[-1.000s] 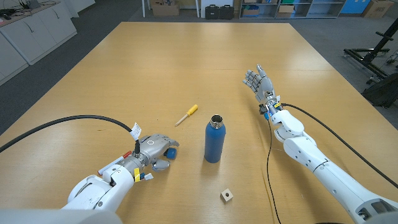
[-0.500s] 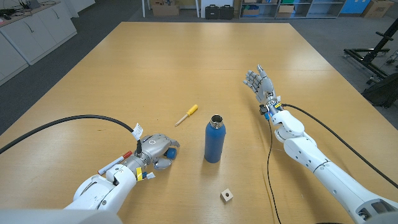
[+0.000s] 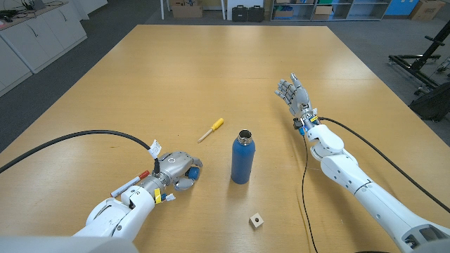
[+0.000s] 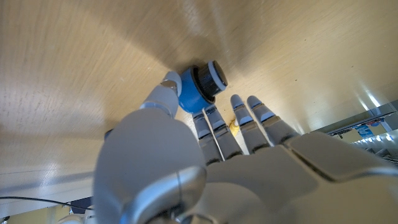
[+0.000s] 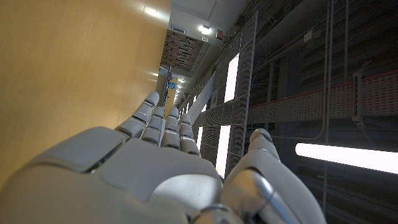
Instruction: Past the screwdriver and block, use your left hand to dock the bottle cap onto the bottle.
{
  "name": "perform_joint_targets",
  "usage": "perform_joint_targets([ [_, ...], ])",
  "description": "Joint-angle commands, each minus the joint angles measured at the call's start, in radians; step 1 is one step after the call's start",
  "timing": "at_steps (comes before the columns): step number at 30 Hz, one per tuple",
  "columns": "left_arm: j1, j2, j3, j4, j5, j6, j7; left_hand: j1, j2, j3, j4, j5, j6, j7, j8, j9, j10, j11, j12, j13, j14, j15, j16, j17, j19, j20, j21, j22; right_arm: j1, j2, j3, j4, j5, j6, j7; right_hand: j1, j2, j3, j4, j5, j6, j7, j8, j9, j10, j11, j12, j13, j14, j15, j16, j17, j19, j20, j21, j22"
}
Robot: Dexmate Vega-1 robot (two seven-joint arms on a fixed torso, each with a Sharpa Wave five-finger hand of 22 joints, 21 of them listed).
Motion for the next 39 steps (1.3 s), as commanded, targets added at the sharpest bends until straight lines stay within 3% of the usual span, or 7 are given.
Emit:
perform_joint_targets([
  [1,-0.018,0.034,0.021,0.008,-0.057,0.025,0.052,0.022,0.019,0.024,0.0,-0.002,0.069,-0.014,0.021,-0.001,0.076,-0.001,0.013,0.003,0.039,-0.172,0.001,0.004,0.019,-0.064,0.0,-0.002,0.003,0.005,-0.003,0.006,-0.001,0.002,-0.001,0.002,0.011,0.0,-0.006,-0.004,0.005,-0.002,-0.003,0.003,0.008,-0.005,-0.004,0.001,0.005,0.007,-0.001,0.003,0.006,0.006,0.0,0.003],
  [8,-0.02,0.048,0.033,-0.002,-0.064,0.061,0.066,0.034,0.035,0.045,-0.001,-0.001,0.158,-0.023,0.038,-0.004,0.163,-0.002,0.009,0.002,0.082,-0.176,-0.007,0.004,0.031,-0.071,-0.003,-0.002,0.003,0.008,-0.003,0.009,0.001,0.006,0.0,0.002,0.011,0.0,-0.006,-0.005,0.004,-0.001,-0.004,0.003,0.008,-0.005,-0.004,0.001,0.006,0.006,-0.001,0.003,0.006,0.006,-0.001,0.003],
  [15,-0.018,0.063,0.04,-0.008,-0.078,0.087,0.088,0.042,0.047,0.059,-0.002,0.002,0.195,-0.021,0.042,-0.005,0.208,-0.002,0.005,0.002,0.103,-0.177,-0.008,0.005,0.041,-0.071,-0.002,-0.003,0.003,0.009,-0.003,0.014,0.0,0.009,0.002,0.003,0.011,0.0,-0.006,-0.005,0.005,-0.002,-0.004,0.003,0.01,-0.006,-0.003,0.002,0.006,0.006,-0.001,0.003,0.006,0.006,-0.003,0.003],
  [31,-0.026,0.103,0.056,-0.028,-0.097,0.129,0.108,0.044,0.053,0.07,-0.001,0.004,0.231,-0.022,0.045,-0.005,0.244,-0.002,0.001,0.003,0.121,-0.177,-0.011,0.005,0.049,-0.072,-0.003,-0.003,-0.006,0.011,0.001,0.013,0.004,0.016,-0.001,0.003,0.012,0.0,-0.006,-0.004,0.005,-0.002,-0.004,0.003,0.01,-0.005,-0.003,0.002,0.005,0.006,-0.002,0.003,0.007,0.007,-0.006,0.003],
  [39,-0.016,0.111,0.051,-0.032,-0.122,0.122,0.176,0.044,0.054,0.072,-0.001,0.004,0.235,-0.023,0.044,-0.005,0.25,-0.002,-0.001,0.003,0.126,-0.178,-0.012,0.005,0.052,-0.071,-0.002,-0.003,-0.011,0.007,0.004,0.004,0.006,0.013,-0.003,0.003,0.012,-0.001,-0.006,-0.004,0.005,-0.002,-0.004,0.003,0.011,-0.005,-0.004,0.002,0.005,0.006,-0.002,0.003,0.007,0.007,-0.007,0.003],
])
